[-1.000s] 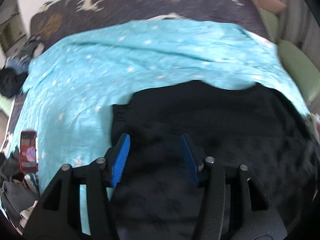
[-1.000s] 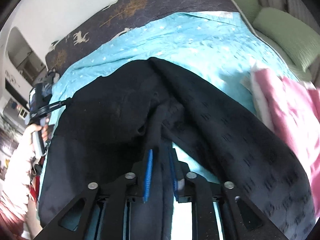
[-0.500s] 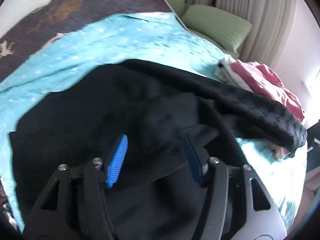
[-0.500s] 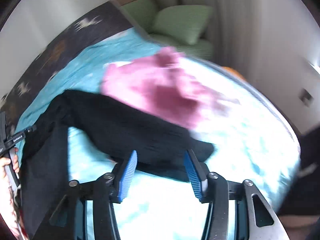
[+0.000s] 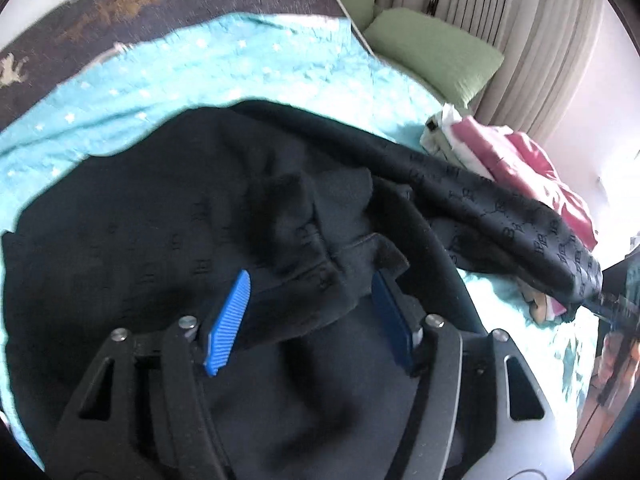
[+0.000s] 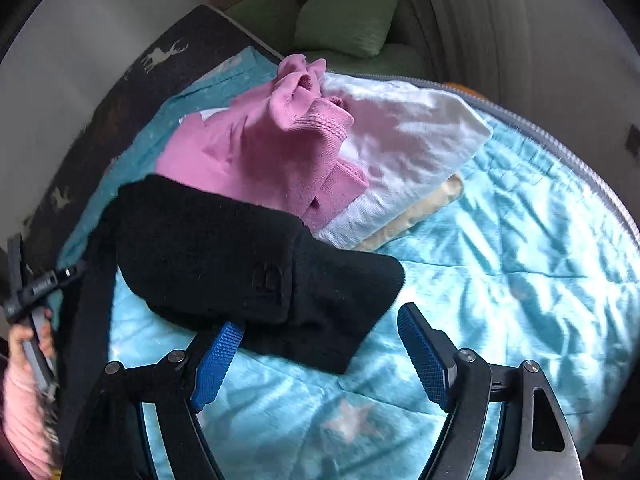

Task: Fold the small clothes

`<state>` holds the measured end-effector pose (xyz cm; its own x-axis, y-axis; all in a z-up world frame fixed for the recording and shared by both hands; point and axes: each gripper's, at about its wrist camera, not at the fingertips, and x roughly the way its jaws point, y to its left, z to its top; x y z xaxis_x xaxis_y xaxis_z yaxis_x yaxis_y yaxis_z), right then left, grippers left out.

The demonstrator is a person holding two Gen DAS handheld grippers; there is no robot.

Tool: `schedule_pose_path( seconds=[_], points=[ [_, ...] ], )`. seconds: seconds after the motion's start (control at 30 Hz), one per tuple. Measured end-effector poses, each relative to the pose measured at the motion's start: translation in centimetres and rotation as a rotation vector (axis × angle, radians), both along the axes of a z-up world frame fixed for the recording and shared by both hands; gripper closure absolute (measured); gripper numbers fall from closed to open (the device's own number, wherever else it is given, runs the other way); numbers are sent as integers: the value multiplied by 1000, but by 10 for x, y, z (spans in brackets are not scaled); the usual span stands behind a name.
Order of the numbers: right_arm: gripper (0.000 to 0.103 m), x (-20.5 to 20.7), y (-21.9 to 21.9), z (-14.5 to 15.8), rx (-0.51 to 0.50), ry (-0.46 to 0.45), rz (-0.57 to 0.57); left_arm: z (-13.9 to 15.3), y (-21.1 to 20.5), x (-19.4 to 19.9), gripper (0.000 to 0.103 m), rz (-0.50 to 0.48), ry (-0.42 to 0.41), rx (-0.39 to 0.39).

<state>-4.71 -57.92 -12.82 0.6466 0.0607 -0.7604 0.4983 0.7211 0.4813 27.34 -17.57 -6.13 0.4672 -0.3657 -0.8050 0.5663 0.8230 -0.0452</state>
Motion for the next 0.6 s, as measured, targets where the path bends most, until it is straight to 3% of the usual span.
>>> schedule_pose_path(
  seconds=[0.03,0.1,0.13,0.17,0.27,0.37,0.5,0.6],
  points=[
    [23,0,-9,-6,106,-47,-20,5,7,-3,38,4,-23,9],
    [28,-1,-19,-13,228,-104,-34,12,21,-7,38,20,-57,19],
    [67,-2,-21,-12,248,-132,-32,16,30,-7,38,29,-60,13],
    [95,-2,-20,-9,236,-140,-17,17,38,-8,38,37,-56,7],
    [96,-3,-8,18,181,-153,-17,22,58,-5,38,60,-60,9],
    [97,0,14,76,90,-222,39,27,79,-6,38,85,-74,5],
    [97,34,44,181,-45,-333,138,36,112,-4,38,144,-76,-35],
    [97,94,99,266,-162,-396,272,40,141,-6,38,191,-76,-63]
  ],
)
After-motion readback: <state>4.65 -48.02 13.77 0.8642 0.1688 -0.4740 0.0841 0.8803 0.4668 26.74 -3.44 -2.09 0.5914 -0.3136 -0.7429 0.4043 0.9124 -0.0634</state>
